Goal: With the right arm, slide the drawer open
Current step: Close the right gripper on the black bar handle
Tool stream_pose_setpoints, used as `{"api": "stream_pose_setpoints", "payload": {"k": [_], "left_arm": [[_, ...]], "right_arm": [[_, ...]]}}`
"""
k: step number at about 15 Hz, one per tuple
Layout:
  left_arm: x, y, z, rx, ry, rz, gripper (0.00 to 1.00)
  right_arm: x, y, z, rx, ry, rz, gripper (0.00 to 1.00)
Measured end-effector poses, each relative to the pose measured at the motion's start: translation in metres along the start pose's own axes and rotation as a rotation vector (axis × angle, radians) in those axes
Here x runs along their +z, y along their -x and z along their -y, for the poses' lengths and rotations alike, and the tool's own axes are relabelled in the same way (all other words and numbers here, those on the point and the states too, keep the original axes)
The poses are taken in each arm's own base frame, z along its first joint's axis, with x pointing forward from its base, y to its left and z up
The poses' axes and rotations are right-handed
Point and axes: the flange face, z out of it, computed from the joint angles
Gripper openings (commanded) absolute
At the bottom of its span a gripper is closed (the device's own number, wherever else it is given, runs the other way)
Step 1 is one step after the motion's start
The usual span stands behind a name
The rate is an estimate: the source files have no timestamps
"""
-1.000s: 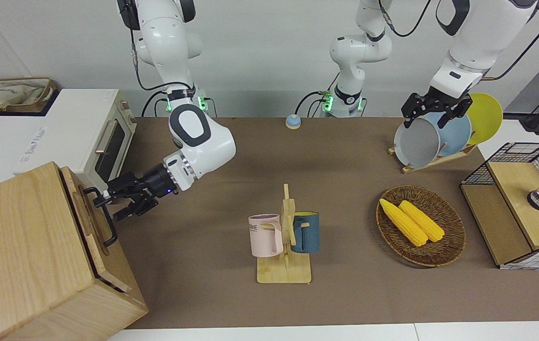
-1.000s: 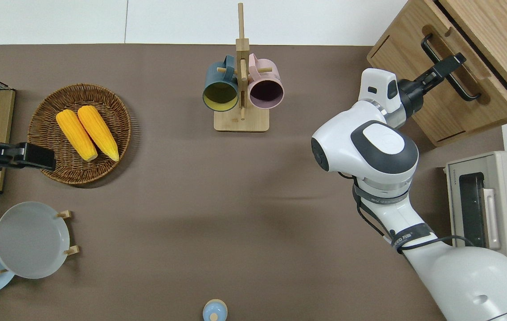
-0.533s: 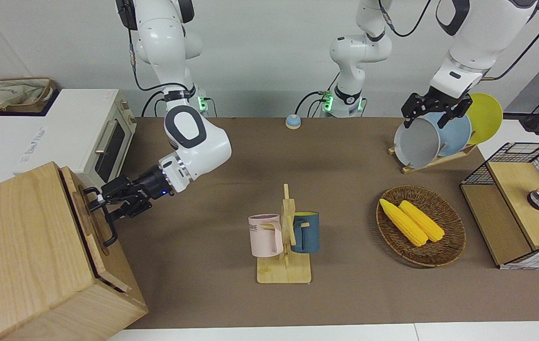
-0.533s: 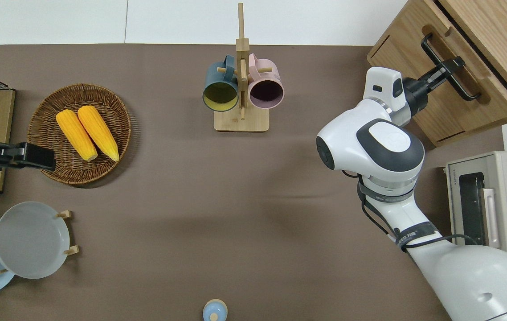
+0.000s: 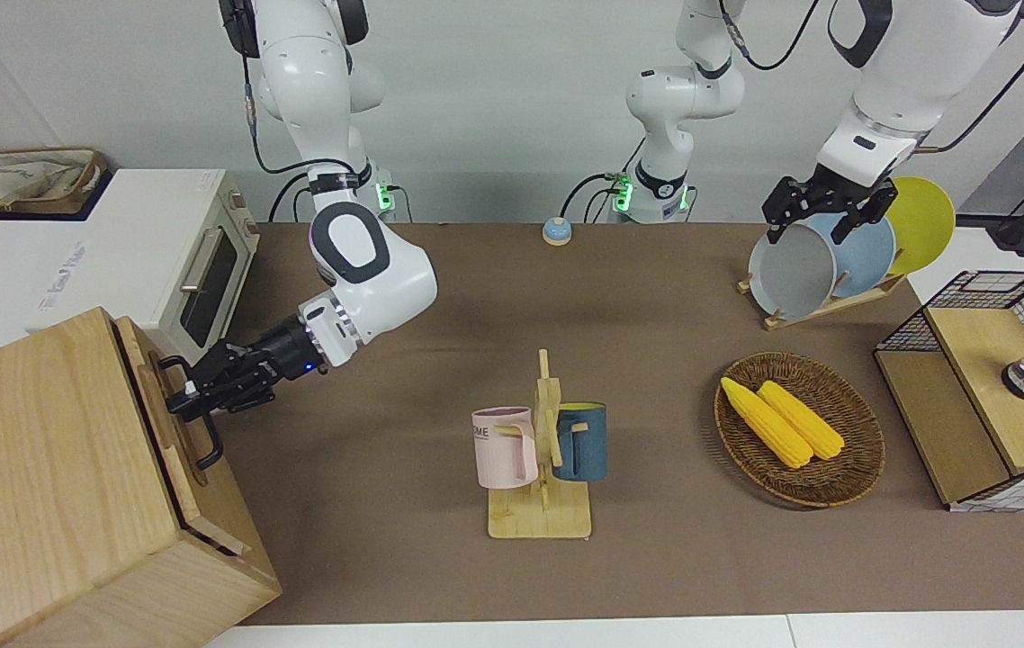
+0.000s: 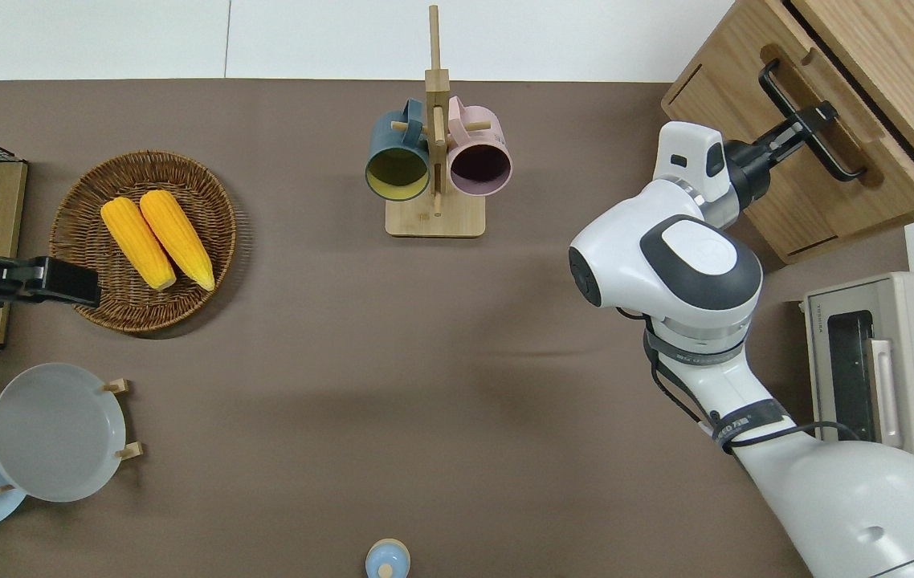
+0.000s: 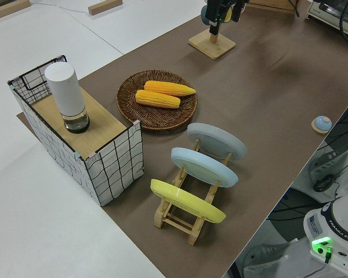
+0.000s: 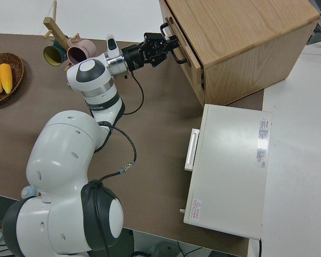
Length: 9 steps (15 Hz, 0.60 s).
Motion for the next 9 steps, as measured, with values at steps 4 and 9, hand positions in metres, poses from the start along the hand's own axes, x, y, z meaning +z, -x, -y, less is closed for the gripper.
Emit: {"api": "stream_pose_setpoints", "payload": {"k": [4, 9], "left_arm": [[0.000, 0.000, 0.000, 0.000, 0.000, 0.000, 0.99], [0.000, 0.000, 0.000, 0.000, 0.000, 0.000, 0.99]], "right_arm": [[-0.003, -0.001, 0.001, -0.002, 0.003, 0.001, 0.515], [-0.015, -0.007, 0.008, -0.012, -0.005, -0.025, 0.244]]}}
